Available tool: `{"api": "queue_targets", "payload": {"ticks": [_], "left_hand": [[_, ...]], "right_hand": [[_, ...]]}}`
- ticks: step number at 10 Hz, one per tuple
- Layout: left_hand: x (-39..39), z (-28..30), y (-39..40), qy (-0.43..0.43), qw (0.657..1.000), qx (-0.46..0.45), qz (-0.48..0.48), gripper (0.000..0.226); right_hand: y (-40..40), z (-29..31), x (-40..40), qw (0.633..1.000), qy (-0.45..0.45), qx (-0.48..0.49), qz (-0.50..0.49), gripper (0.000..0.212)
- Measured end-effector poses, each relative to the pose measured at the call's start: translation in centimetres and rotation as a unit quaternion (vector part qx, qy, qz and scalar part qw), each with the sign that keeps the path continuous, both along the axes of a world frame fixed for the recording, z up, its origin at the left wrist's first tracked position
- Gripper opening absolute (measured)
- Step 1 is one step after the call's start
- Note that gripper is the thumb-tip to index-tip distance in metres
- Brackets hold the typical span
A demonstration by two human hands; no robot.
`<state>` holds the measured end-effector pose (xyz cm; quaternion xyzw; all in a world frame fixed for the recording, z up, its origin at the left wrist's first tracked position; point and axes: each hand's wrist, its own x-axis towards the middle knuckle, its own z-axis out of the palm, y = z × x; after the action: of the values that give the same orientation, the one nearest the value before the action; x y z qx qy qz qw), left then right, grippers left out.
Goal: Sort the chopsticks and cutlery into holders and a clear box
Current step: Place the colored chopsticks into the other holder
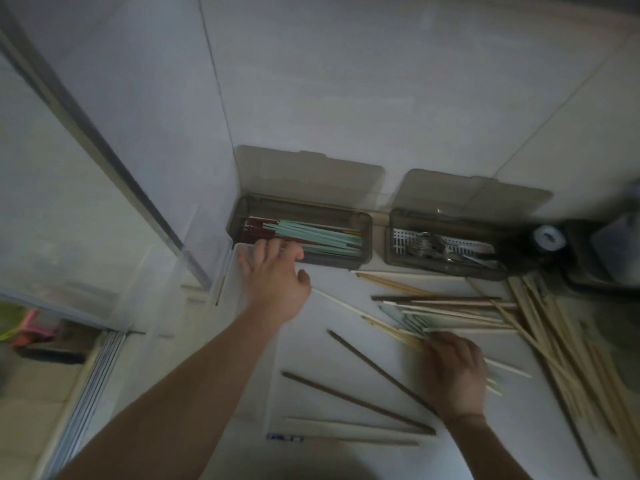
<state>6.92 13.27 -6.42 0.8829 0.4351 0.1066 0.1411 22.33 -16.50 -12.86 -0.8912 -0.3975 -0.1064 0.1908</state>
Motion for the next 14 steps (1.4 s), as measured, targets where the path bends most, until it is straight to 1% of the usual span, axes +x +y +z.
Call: {"api": "queue_targets", "payload": {"ticks": [1, 2, 3, 4, 6, 7, 8, 9, 10, 12, 13, 14], "left_hand": [[0.1, 0.0, 0.0, 0.006, 1.0, -0.001, 0.0, 0.027], [0.1, 0.1, 0.0, 0.013, 1.0, -0.003, 0.001, 0.026], [0.1, 0.0, -0.1, 0.016, 1.0, 0.001, 0.0, 0.027], [0.2, 0.0, -0.1, 0.015, 1.0, 0.005, -0.002, 0.027], [0.1, 0.0, -0.1, 0.017, 1.0, 0.009, -0.004, 0.027], [0.1, 0.0, 0.0, 0.015, 1.0, 0.008, -0.002, 0.027], [0.1, 0.0, -0.1, 0.015, 1.0, 0.007, -0.007, 0.027], [0.1, -0.1, 0.0, 0.014, 1.0, 0.008, -0.006, 0.027], [0.1, -0.2, 0.0, 0.012, 1.0, 0.004, -0.005, 0.026], [0.1, 0.1, 0.0, 0.014, 1.0, 0.002, -0.007, 0.025], [0.1, -0.1, 0.0, 0.008, 1.0, 0.007, -0.007, 0.025], [0.1, 0.0, 0.0, 0.01, 1.0, 0.004, -0.006, 0.026]], "right_hand": [[-0.7, -0.1, -1.3, 1.0, 0.001, -0.013, 0.005, 0.031], [-1.3, 0.1, -2.7, 1.0, -0.004, -0.017, 0.025, 0.028], [-1.9, 0.0, -3.6, 0.997, 0.012, -0.006, 0.071, 0.024], [-2.5, -0.2, -4.2, 0.995, 0.05, 0.011, 0.083, 0.022], [-2.3, 0.1, -3.3, 0.991, 0.072, 0.018, 0.109, 0.033], [-1.5, 0.8, -3.6, 0.987, 0.072, 0.002, 0.143, 0.023], [-1.1, 1.5, -3.3, 0.991, 0.045, -0.005, 0.125, 0.022], [-0.5, 2.0, -1.6, 0.998, 0.05, -0.032, -0.005, 0.031], [0.1, 1.8, -0.8, 0.991, 0.066, -0.099, -0.062, 0.045], [-0.2, 1.2, -1.7, 0.994, 0.03, -0.094, -0.045, 0.034], [-0.3, 1.3, -1.7, 0.993, -0.004, -0.114, -0.019, 0.031], [0.1, 2.0, -1.4, 0.989, -0.077, -0.123, 0.022, 0.026]]}}
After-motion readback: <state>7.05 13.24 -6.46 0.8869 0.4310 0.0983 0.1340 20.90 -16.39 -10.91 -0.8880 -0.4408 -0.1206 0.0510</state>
